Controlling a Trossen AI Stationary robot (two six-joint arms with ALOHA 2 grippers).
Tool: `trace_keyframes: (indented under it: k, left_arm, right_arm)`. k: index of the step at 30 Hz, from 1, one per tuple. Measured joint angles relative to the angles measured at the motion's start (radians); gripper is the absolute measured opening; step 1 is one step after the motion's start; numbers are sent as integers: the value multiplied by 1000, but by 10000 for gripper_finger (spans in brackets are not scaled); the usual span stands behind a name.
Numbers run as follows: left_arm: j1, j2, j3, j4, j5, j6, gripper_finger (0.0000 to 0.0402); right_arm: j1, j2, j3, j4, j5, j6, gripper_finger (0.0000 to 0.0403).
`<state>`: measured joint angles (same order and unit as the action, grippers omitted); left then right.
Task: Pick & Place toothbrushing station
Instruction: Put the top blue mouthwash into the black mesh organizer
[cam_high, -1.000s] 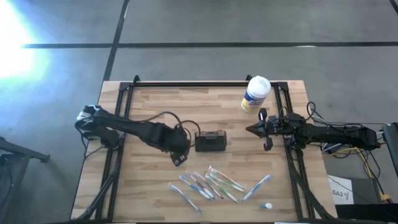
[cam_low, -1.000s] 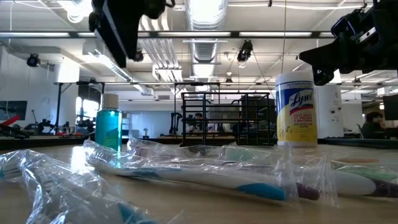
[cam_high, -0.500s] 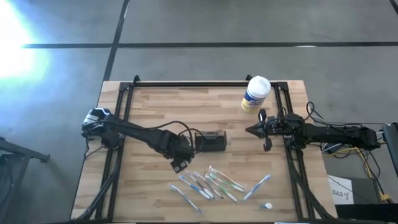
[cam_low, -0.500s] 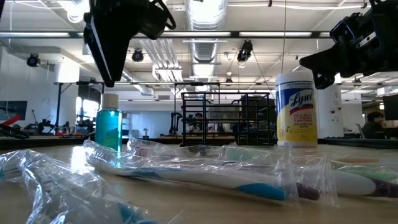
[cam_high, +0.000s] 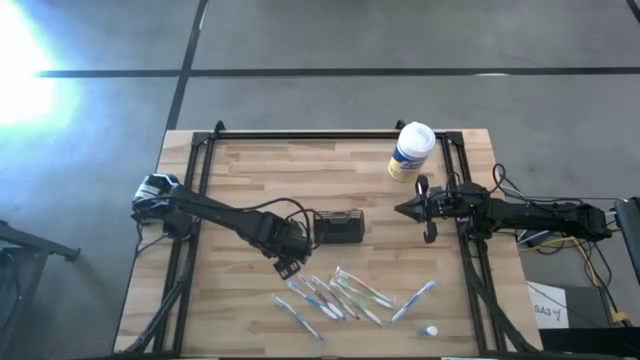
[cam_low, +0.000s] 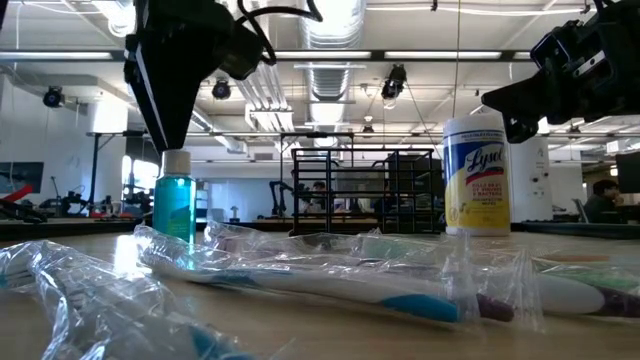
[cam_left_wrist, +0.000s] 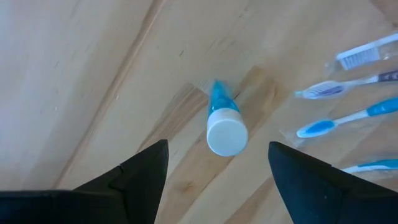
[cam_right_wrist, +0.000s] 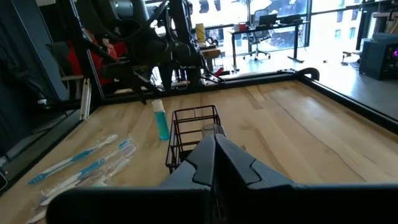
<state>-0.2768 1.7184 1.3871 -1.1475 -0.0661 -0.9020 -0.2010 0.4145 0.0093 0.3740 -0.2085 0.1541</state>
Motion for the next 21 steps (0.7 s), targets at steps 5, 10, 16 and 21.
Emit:
trace_keyframes:
  k: [5,10,16,21]
  left_arm:
    - [0,0,-12,22,0,2,280]
    - [0,0,-24,44,7,17,280]
    - [2,0,-72,90,26,17,280]
    - [4,0,-77,100,23,18,280]
  right_arm:
    - [0,0,0,0,0,0,8]
    - [0,0,0,1,0,0,8]
    - [0,0,0,1,0,0,8]
    - [0,0,0,1,0,0,8]
